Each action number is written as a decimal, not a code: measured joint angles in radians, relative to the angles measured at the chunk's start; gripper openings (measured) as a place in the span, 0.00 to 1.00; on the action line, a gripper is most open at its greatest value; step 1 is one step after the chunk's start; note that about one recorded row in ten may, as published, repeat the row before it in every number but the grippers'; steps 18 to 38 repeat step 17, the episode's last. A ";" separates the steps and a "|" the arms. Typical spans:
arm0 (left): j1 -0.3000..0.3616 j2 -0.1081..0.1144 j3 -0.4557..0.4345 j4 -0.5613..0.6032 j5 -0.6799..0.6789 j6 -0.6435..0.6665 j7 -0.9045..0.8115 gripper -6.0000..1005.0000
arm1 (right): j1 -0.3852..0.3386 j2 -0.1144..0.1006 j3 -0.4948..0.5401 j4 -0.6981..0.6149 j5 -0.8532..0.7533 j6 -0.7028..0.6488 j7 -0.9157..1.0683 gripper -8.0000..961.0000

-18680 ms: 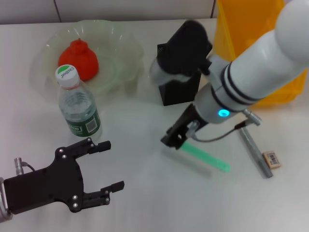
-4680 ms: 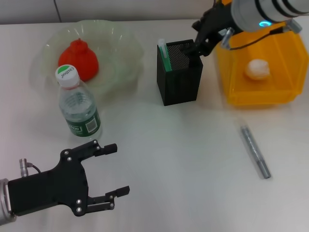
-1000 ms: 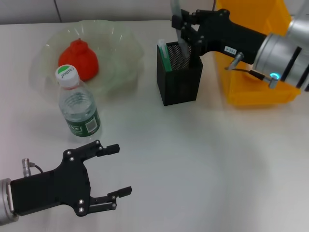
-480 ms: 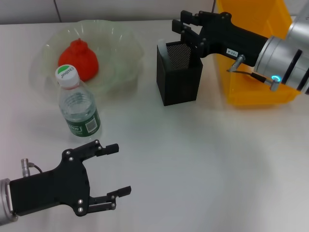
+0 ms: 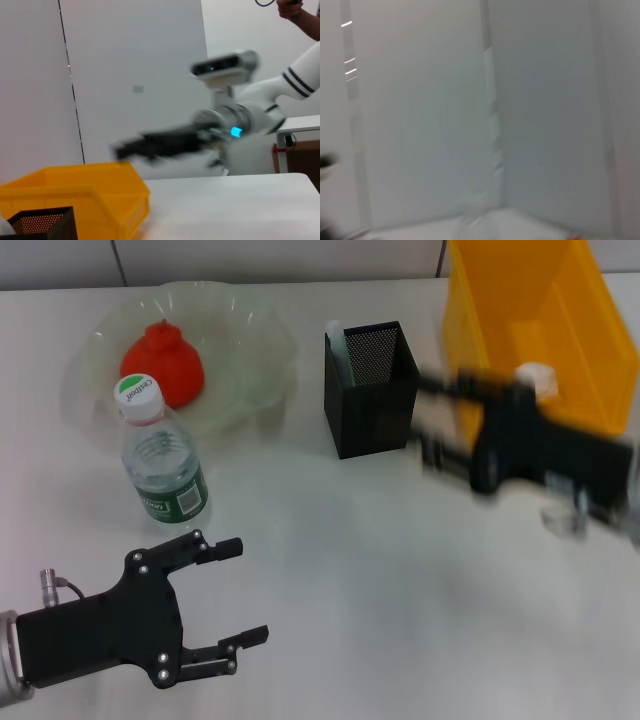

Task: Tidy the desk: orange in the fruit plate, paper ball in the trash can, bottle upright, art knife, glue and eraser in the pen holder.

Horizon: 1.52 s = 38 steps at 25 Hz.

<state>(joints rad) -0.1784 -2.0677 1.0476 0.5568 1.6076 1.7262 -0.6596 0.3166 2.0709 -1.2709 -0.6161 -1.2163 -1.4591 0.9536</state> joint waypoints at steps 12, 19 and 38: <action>0.001 0.002 0.007 0.000 0.000 0.017 -0.006 0.81 | -0.111 0.009 0.011 0.128 -0.193 -0.170 -0.314 0.77; -0.003 -0.001 0.008 0.000 0.000 0.016 -0.009 0.81 | -0.074 0.009 0.012 0.191 -0.193 -0.169 -0.319 0.88; -0.003 -0.001 0.008 0.000 0.000 0.016 -0.009 0.81 | -0.074 0.009 0.012 0.191 -0.193 -0.169 -0.319 0.88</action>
